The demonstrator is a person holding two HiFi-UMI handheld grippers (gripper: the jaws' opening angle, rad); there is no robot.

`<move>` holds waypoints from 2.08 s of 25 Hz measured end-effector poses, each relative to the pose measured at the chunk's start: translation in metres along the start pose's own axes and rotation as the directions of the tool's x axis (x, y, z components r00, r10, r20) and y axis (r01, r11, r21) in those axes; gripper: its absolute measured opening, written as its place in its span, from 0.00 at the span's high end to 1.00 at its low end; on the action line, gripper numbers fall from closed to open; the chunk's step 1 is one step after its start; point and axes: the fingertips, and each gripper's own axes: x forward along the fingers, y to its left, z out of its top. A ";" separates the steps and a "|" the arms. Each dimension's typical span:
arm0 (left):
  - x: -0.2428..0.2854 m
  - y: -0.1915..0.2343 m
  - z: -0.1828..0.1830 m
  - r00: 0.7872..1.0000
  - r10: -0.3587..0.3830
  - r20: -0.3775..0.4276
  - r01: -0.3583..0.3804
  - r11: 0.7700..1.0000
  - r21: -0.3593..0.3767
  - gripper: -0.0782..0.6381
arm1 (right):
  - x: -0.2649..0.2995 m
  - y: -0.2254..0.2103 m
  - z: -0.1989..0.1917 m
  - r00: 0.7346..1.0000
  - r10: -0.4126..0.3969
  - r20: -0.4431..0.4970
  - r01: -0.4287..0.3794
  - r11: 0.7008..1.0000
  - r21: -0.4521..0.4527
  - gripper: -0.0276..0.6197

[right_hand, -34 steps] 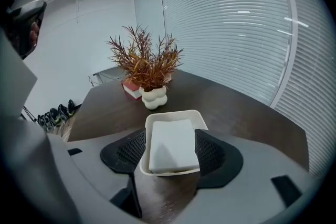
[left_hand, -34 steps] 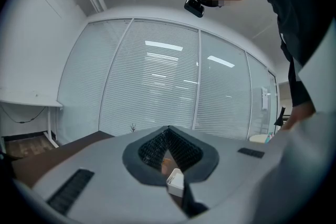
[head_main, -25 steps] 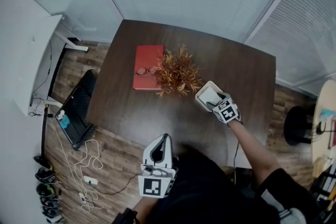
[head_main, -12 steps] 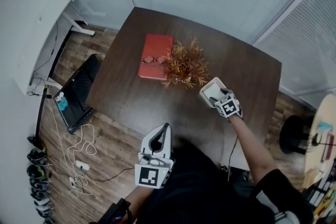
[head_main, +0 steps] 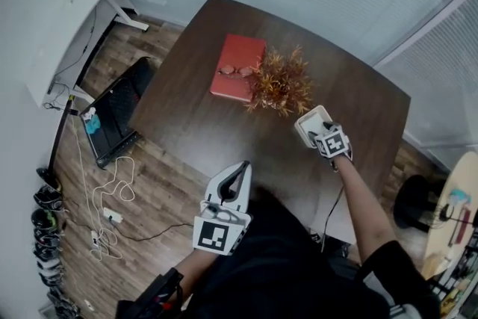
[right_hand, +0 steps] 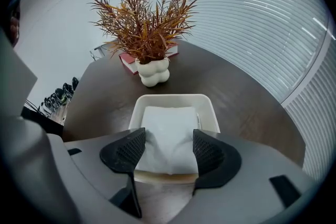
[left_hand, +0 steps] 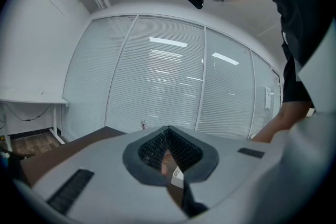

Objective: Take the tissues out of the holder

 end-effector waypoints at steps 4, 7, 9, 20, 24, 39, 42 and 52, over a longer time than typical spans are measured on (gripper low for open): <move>0.001 0.000 0.001 1.000 -0.007 -0.001 0.007 1.000 0.004 0.90 | 0.001 0.002 0.003 1.000 0.001 0.002 -0.001 1.000 -0.004 0.51; 0.003 0.000 0.002 1.000 -0.016 -0.003 0.016 1.000 0.009 0.90 | -0.001 0.002 0.000 1.000 -0.003 0.001 0.003 1.000 0.004 0.52; 0.006 0.003 0.006 1.000 -0.011 0.008 0.011 1.000 0.000 0.90 | -0.004 0.003 0.001 1.000 -0.008 0.015 0.008 1.000 0.010 0.56; -0.006 0.014 0.011 0.999 -0.007 0.031 0.008 0.999 -0.037 0.90 | -0.022 0.009 0.002 0.980 -0.139 0.142 0.131 0.990 0.059 0.89; -0.010 0.016 0.012 0.999 -0.021 0.025 0.022 0.999 -0.024 0.90 | -0.023 0.005 -0.001 0.976 -0.158 0.152 0.143 0.984 0.107 0.93; -0.028 0.023 0.016 0.997 -0.073 0.033 0.074 0.997 -0.031 0.90 | -0.065 0.011 0.011 0.954 -0.218 0.206 0.185 0.968 0.167 0.94; -0.032 0.024 0.016 0.996 -0.083 0.039 0.084 0.996 -0.029 0.90 | -0.068 0.013 0.011 0.947 -0.239 0.213 0.203 0.963 0.175 0.94; -0.048 0.038 0.018 0.994 -0.100 0.053 0.103 0.994 -0.045 0.90 | -0.083 0.020 0.017 0.934 -0.290 0.210 0.248 0.947 0.205 0.94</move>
